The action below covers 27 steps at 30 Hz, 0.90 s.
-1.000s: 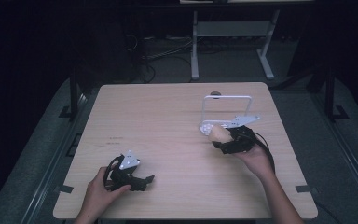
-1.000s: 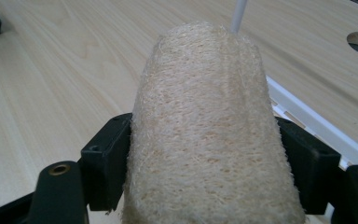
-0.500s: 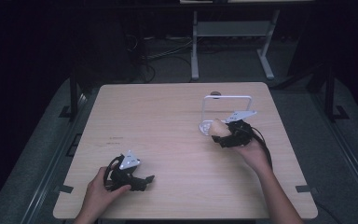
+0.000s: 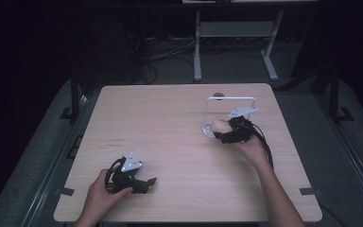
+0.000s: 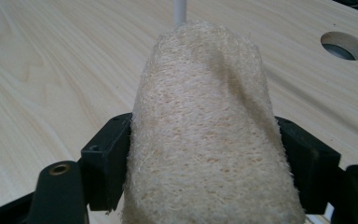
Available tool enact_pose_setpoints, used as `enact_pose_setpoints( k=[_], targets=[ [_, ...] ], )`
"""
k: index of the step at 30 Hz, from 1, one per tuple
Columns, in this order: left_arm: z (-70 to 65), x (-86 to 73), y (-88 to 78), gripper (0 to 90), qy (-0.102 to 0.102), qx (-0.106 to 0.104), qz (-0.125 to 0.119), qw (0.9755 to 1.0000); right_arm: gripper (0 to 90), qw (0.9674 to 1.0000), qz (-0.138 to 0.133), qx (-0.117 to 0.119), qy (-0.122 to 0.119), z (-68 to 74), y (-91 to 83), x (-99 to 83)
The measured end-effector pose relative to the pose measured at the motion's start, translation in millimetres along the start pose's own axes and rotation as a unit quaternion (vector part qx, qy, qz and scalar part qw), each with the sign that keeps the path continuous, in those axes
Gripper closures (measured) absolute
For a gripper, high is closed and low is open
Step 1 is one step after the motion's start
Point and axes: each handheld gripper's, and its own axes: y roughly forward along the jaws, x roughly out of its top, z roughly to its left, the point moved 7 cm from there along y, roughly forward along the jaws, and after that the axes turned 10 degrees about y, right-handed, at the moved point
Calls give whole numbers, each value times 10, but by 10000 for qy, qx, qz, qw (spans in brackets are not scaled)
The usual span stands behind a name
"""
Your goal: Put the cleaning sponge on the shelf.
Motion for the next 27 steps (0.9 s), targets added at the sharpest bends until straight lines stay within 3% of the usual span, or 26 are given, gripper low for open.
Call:
enact_pose_setpoints(
  k=[15, 27],
  targets=[
    [0, 0, 0, 128, 1, 0, 3, 10000, 266, 9998, 116, -7, 185, -95, 218, -5],
    [0, 0, 0, 128, 1, -1, 3, 10000, 266, 9995, 246, -41, 178, -124, 316, -26]
  ],
)
